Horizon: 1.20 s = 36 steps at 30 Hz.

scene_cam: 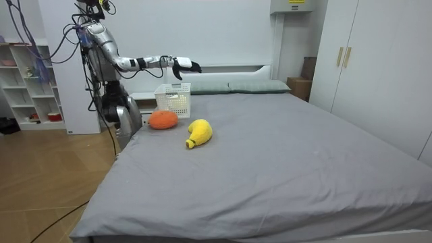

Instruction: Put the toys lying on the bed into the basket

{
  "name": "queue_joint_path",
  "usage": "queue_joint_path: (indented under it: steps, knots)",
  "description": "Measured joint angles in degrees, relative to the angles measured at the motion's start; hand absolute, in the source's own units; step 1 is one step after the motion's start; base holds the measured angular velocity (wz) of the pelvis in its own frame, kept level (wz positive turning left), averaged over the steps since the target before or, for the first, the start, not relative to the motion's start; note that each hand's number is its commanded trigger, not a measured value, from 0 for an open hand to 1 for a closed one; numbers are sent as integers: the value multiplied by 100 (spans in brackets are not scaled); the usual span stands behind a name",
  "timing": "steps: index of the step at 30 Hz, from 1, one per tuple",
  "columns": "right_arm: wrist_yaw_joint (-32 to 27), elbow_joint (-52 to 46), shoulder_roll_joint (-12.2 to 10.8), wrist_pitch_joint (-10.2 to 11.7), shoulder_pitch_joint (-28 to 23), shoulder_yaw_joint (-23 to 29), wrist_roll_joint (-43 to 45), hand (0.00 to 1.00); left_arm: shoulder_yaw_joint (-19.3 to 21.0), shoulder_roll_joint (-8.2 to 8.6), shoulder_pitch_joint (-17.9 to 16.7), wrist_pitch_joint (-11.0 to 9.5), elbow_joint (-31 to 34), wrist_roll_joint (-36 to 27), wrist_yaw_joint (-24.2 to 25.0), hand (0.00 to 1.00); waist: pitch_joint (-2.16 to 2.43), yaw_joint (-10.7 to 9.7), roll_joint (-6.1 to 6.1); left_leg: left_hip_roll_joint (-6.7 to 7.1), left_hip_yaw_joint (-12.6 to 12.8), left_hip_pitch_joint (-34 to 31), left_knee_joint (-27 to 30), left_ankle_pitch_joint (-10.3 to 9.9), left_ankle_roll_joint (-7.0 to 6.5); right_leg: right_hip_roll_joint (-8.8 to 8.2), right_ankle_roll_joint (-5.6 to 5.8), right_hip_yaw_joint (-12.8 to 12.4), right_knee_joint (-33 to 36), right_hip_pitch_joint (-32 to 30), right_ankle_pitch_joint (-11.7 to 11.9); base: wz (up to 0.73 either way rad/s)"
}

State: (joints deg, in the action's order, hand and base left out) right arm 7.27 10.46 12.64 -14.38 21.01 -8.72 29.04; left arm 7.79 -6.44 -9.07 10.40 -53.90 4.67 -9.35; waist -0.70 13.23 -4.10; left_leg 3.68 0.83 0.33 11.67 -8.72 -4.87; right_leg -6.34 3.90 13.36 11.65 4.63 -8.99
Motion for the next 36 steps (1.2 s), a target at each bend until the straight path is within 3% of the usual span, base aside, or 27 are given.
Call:
queue_joint_path:
  steps: [4, 10, 14, 19, 21, 26, 29, 32, 34, 36]
  knots:
    - [-85, 1, 2, 34, -202, 256, 0, 0, -1, 0, -61, 2, -7, -63, 18, 0, 36, -169, 55, -55, 194, 148, -52, -48, 5, 46, 4, -156, -2, 30, 16, -27]
    - [-273, 44, 75, 77, -736, 339, -285, 0, -5, 13, -50, -95, -78, -47, -1, 0, 40, -350, 80, -102, 402, 318, -205, -63, 23, 79, -1, -298, 0, 32, 20, -21]
    - [-290, 436, 170, 63, -797, 340, -431, 0, -2, 21, -44, -101, -55, -5, 4, 0, 38, -379, 73, -110, 466, 330, -223, -69, 24, 85, -1, -308, 0, 22, 19, -10]
    - [-429, 882, 209, 136, -811, 364, -469, 0, -10, -53, -77, -103, -51, -14, 3, 0, 19, -493, -23, -110, 453, 287, -230, -73, 24, 83, 0, -224, -5, -9, 19, 1]
    - [-550, 1137, 211, 204, -808, 371, -450, 0, -26, -72, -53, -109, -55, -14, 3, 0, 52, -493, -67, -108, 453, 162, -206, -72, 23, 83, -1, -235, -2, -129, 19, 0]
    - [-720, 1744, 214, 357, -793, 378, -406, 0, -34, -92, 2, -212, -242, -197, -2, 0, 54, -492, -85, -111, 452, -39, -185, -68, 23, 83, -4, -228, 2, -334, 20, 0]
    - [-921, 2163, 245, 475, -639, 378, -411, 0, -105, -123, 57, -255, -348, -304, -16, 0, 44, -494, -102, -114, 456, -260, -171, -55, 30, 83, -10, -228, 16, -564, 22, 0]
    - [-1121, 2882, 377, 603, -224, 306, -805, 0, -450, -195, 103, -356, -418, -530, -25, 0, 20, -482, -130, -113, 440, -480, -126, -52, 30, 82, -19, -206, 16, -749, 28, 4]
    - [-1259, 3481, 470, 753, 100, 275, -948, 0, -745, -284, 214, -467, -616, -824, -12, 0, -20, -479, -160, -108, 357, -601, -79, -51, 31, 80, -19, -146, 7, -819, 27, 17]
    - [-1294, 3815, 520, 898, 322, 275, -882, 0, -793, -318, 299, -550, -720, -838, 7, 0, -46, -477, -177, -107, 309, -728, -44, -51, 32, 80, -20, -86, -8, -905, 27, 14]
